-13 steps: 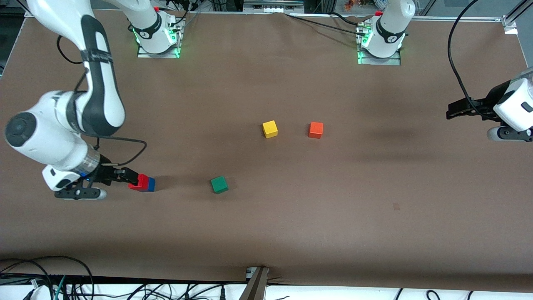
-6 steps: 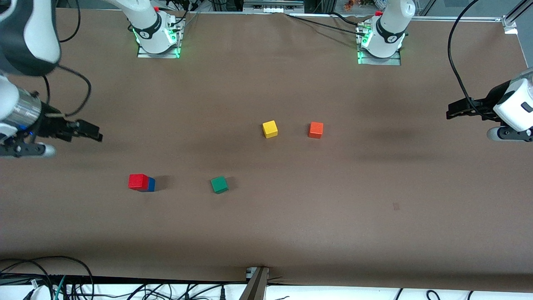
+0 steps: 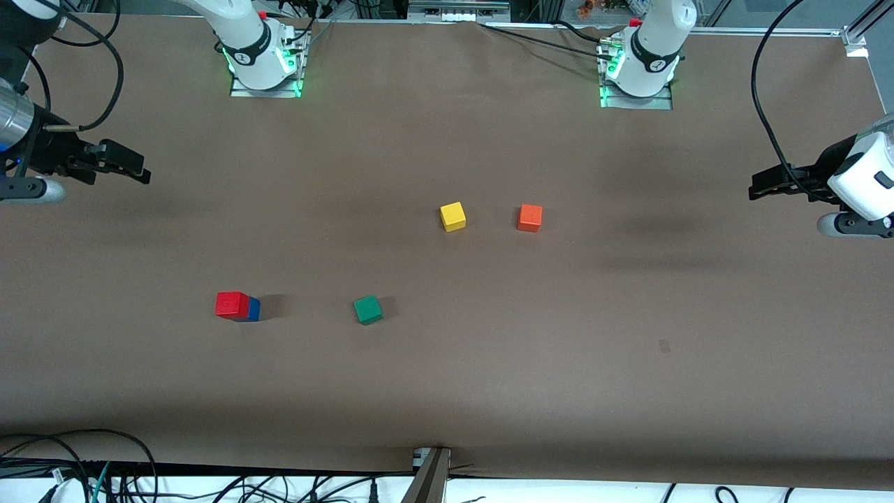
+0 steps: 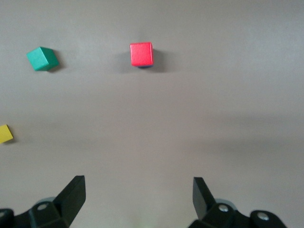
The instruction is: Pass red block to right arm, stack on blue
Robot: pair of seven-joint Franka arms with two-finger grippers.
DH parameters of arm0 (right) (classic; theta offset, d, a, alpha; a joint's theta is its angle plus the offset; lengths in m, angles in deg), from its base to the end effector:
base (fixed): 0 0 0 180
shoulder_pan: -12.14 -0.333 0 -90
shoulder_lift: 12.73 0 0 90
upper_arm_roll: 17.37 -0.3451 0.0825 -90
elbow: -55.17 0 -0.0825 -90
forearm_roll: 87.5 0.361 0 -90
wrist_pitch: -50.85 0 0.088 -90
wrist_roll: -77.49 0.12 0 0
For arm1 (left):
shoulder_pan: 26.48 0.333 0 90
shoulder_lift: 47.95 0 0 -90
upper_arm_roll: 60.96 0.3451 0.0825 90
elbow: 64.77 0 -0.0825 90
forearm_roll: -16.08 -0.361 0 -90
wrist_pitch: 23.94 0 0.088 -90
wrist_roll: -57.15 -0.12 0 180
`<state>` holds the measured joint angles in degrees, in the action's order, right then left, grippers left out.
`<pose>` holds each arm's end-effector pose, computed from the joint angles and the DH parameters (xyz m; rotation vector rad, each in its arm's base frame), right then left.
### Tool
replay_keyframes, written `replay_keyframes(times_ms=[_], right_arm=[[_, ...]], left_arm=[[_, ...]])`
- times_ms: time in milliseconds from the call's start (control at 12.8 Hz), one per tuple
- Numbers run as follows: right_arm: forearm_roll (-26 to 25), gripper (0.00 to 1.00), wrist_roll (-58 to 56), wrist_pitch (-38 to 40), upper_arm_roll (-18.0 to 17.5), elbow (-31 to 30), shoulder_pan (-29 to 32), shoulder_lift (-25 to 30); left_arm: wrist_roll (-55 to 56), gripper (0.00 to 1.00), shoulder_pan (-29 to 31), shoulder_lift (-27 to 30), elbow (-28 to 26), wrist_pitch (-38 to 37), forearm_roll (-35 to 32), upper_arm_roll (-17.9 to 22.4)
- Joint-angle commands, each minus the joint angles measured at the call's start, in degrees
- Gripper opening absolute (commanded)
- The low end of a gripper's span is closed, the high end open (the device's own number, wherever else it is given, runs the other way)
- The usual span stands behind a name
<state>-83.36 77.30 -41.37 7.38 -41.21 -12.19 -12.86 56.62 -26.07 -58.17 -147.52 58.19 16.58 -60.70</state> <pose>0.5301 0.0048 0.5931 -3.0679 0.0146 0.1140 0.5710 0.0053 0.5873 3.1177 0.0032 -0.2957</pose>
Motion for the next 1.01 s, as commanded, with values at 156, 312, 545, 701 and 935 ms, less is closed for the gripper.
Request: replay_keyframes(times_ms=[156, 312, 545, 701, 935], right_arm=[[-1.42, 1.0, 0.98, -0.59, -15.57, -3.81, 15.24, 3.81], [-2.2, 1.0, 0.98, -0.94, -18.41, -3.9, 17.74, 3.99], [-3.17, 1.0, 0.63, -0.95, -18.59, -2.85, 17.56, 3.38], [-3.09, 1.0, 0.62, -1.04, -18.42, -0.93, 17.65, 2.06], [-3.09, 1.0, 0.45, -0.42, -18.42, 0.49, 17.65, 1.18]], left_arm=[[-0.26, 1.0, 0.56, 0.55, 0.39, 0.66, 0.65, -0.34], [-0.35, 1.0, 0.56, 0.46, 0.39, 1.01, 0.12, -0.34], [-0.35, 1.0, 0.47, 0.38, 0.48, 1.1, 0.2, -0.43], [-0.35, 1.0, 0.47, 0.38, 0.48, 1.1, 0.47, -0.43], [-0.26, 1.0, 0.47, 0.38, 0.48, 1.01, 0.73, -0.34]])
